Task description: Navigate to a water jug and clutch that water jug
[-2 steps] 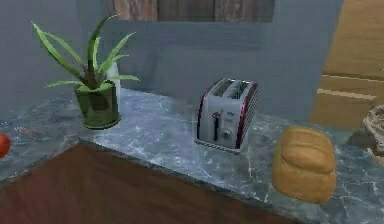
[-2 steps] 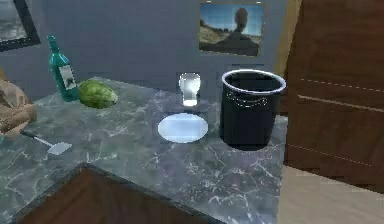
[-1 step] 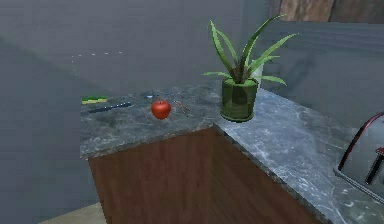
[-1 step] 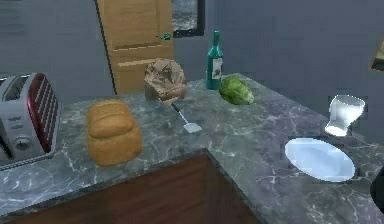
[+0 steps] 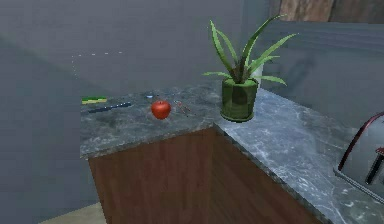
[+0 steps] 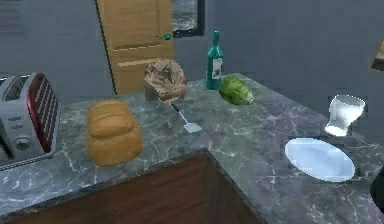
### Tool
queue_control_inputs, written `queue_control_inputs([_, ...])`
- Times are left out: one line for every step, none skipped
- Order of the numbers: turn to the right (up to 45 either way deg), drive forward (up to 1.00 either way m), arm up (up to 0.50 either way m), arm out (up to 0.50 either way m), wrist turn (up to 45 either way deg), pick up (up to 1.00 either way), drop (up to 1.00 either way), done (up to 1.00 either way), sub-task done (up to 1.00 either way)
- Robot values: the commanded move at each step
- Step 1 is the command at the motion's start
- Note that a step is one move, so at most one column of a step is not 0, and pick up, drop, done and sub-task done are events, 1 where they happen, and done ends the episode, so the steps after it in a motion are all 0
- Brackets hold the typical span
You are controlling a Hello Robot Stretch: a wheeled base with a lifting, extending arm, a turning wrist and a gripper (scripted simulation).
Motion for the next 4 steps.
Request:
queue_control_inputs([0.0, 0.00, 0.38, 0.00, 0.0, 0.00, 0.00, 0.00, 0.00])
queue_control_inputs([0.0, 0.00, 0.00, 0.50, 0.0, 0.00, 0.00, 0.00, 0.00])
queue_control_inputs([0.0, 0.00, 0.00, 0.00, 45.0, 0.00, 0.00, 0.00, 0.00])
queue_control_inputs([0.0, 0.00, 0.00, 0.00, 45.0, 0.00, 0.00, 0.00, 0.00])
